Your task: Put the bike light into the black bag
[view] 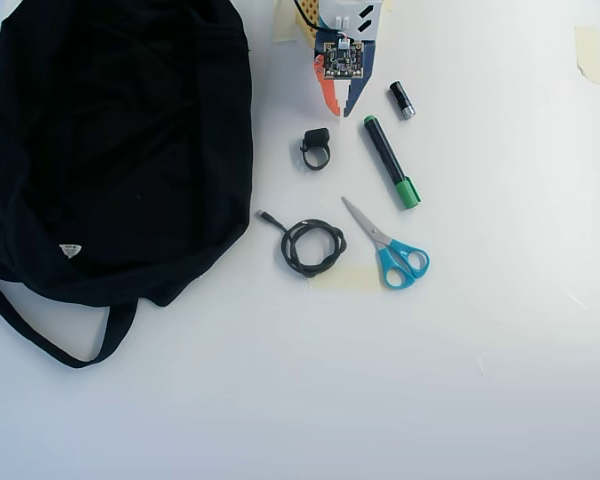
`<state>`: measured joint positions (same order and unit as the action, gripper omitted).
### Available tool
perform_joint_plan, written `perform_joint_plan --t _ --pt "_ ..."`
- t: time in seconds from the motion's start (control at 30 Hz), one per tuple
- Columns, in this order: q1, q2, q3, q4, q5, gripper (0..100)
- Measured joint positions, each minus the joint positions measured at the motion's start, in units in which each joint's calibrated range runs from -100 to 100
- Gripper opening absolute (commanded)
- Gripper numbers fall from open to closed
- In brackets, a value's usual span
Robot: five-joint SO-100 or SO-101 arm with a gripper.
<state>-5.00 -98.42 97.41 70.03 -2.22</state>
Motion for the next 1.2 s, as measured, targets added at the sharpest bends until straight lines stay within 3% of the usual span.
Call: perform_joint_plan --t 0.13,0.33,0.77,1.2 --pt "0.0 0.0 -0.1 -4.4 0.0 3" --pt "-1.8 2.7 -0.1 -19.2 0.0 3" --pt "-3.2 23.3 -11.6 -50.1 -0.2 3" --pt "-4.2 49.0 -46.4 -53.8 0.1 3"
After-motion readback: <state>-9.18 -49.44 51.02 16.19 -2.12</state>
